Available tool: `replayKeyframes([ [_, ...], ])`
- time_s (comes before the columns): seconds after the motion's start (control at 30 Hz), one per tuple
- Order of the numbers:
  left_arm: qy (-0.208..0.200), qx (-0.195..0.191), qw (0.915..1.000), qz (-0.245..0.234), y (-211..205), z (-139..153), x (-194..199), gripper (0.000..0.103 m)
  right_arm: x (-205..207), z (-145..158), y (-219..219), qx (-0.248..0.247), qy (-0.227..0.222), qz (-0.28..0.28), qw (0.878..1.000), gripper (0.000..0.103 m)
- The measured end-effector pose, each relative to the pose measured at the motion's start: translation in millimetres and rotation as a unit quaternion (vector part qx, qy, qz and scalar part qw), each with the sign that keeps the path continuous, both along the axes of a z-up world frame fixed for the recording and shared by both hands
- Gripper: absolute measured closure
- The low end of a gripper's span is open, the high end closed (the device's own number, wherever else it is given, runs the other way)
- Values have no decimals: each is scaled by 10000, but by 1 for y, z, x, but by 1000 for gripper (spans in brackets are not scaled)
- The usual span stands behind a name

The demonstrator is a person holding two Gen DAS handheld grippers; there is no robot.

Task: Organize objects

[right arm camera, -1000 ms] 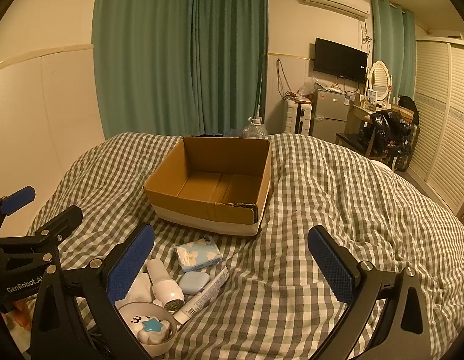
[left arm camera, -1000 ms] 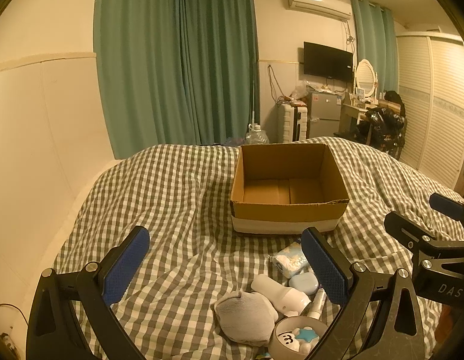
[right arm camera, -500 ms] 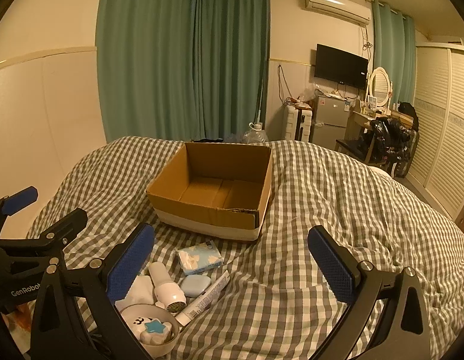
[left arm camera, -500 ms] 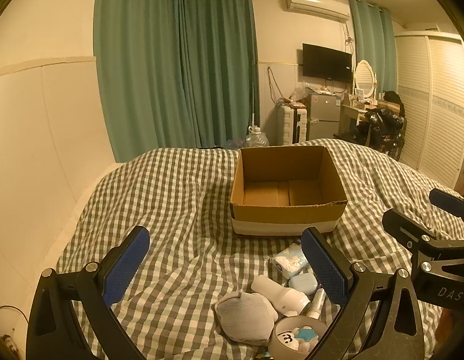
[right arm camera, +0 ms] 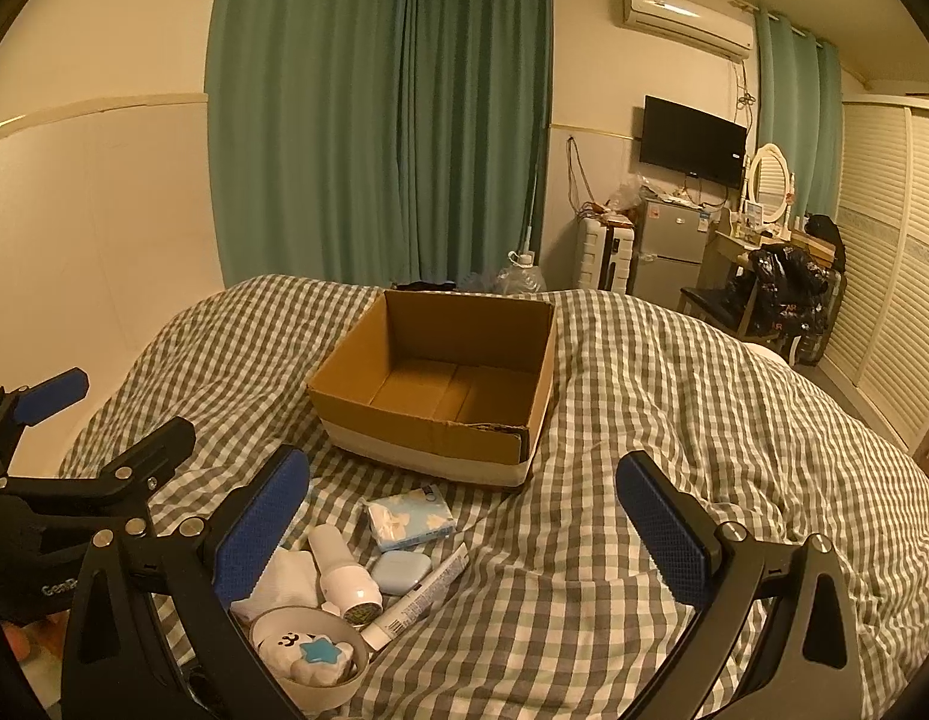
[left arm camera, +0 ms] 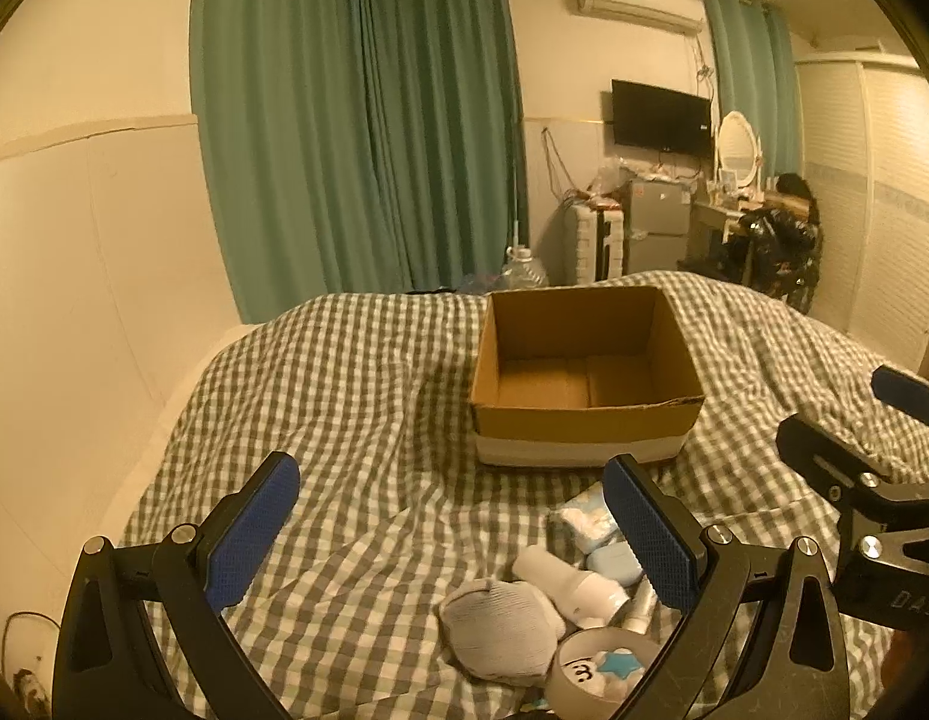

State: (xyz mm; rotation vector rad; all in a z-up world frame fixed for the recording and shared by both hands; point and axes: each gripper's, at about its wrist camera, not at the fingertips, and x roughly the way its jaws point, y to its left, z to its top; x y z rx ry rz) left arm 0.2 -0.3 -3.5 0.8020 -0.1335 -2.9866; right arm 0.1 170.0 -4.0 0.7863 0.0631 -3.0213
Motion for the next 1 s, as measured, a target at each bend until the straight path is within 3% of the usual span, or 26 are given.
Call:
replayKeyframes([
  [0.47,-411,-1,9992,-27,-2,-12,-9,0,-3,-3,-4,29,-160,184,9997,3],
  [0.77,-1065,97,9942,-124,-5,-50,-24,0,-27,-38,1,-30,-722,217,9971,3],
  [1.0,-1582,48,9872,-174,-2,-85,-35,2,-52,-80,7,-247,-1454,254,9887,13],
])
